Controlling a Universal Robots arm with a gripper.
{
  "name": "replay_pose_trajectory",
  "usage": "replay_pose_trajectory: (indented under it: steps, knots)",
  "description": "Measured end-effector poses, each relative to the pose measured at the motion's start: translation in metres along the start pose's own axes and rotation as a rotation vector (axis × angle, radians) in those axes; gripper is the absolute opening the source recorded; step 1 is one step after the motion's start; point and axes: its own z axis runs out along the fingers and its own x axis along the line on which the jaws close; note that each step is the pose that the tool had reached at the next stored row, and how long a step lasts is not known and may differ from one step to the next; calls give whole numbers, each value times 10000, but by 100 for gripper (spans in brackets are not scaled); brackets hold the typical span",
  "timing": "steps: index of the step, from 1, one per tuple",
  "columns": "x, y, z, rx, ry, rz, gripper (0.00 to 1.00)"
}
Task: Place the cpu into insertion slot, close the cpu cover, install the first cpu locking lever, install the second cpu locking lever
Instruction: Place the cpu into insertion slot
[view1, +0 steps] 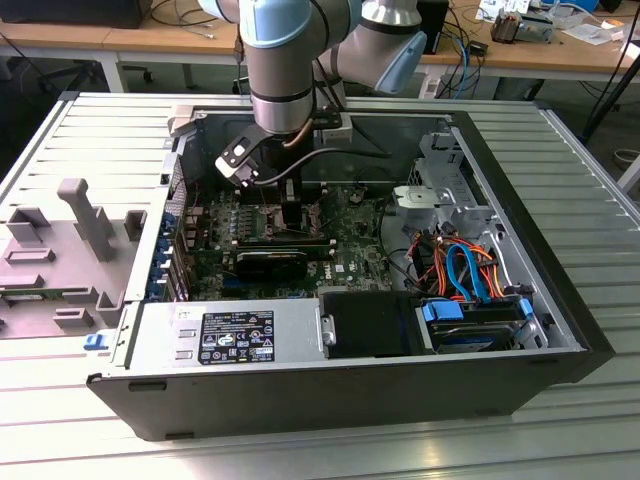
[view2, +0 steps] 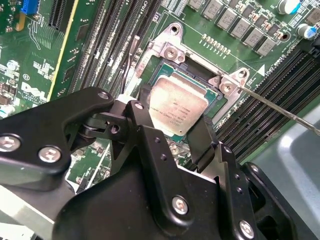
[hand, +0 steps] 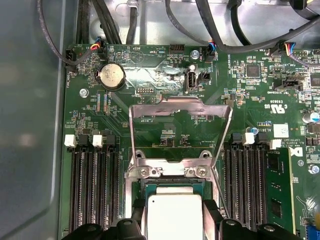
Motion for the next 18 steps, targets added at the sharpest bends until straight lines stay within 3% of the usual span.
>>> replay_pose_trajectory:
  steps: [18]
  knots:
    - [6, 8, 40, -3, 1, 2, 55]
